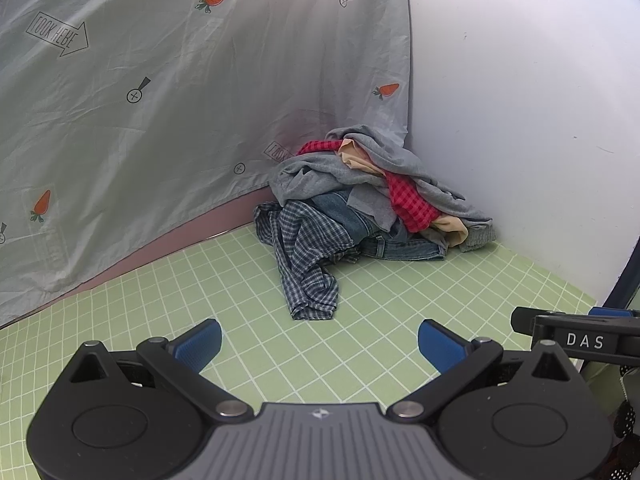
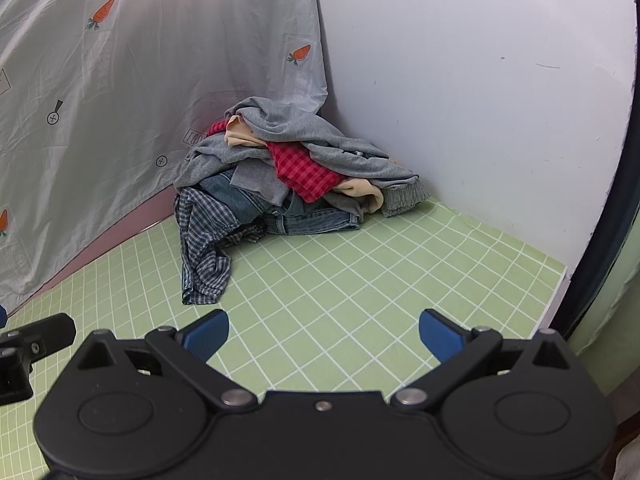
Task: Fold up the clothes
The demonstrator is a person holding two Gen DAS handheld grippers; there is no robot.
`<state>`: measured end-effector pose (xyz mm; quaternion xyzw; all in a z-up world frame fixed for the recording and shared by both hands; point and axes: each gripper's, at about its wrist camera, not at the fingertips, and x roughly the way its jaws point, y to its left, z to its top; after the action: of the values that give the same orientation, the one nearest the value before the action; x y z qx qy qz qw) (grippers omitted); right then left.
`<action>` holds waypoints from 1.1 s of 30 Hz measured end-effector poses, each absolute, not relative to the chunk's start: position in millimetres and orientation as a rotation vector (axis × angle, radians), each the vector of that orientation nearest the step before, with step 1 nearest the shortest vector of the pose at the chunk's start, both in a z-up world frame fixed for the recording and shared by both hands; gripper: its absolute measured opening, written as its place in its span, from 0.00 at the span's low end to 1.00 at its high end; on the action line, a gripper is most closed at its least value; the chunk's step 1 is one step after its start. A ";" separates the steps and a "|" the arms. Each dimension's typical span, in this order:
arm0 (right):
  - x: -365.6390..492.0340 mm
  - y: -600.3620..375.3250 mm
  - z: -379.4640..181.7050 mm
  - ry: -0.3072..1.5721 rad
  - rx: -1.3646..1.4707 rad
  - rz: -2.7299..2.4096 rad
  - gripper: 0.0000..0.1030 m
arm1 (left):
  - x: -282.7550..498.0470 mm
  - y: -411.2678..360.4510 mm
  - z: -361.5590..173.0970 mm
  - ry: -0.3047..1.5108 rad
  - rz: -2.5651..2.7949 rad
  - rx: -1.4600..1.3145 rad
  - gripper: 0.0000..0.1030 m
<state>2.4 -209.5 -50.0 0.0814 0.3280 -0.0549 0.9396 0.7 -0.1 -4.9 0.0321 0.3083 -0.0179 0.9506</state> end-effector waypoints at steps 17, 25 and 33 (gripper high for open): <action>0.9 -207.7 -49.9 0.674 0.168 -0.111 0.99 | -1.0 -3.7 -6.6 0.627 -0.038 0.062 1.00; 1.7 -207.5 -49.9 0.678 0.172 -0.110 0.99 | -1.7 -3.3 -7.5 0.630 -0.042 0.058 1.00; 4.5 -209.2 -48.6 0.683 0.185 -0.104 0.99 | 4.3 -5.4 -8.8 0.648 -0.045 0.056 1.00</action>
<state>4.5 -209.2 -48.6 0.0904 0.3343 -0.0511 0.9367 4.3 -5.4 -8.8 0.0273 0.3184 -0.0221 0.9473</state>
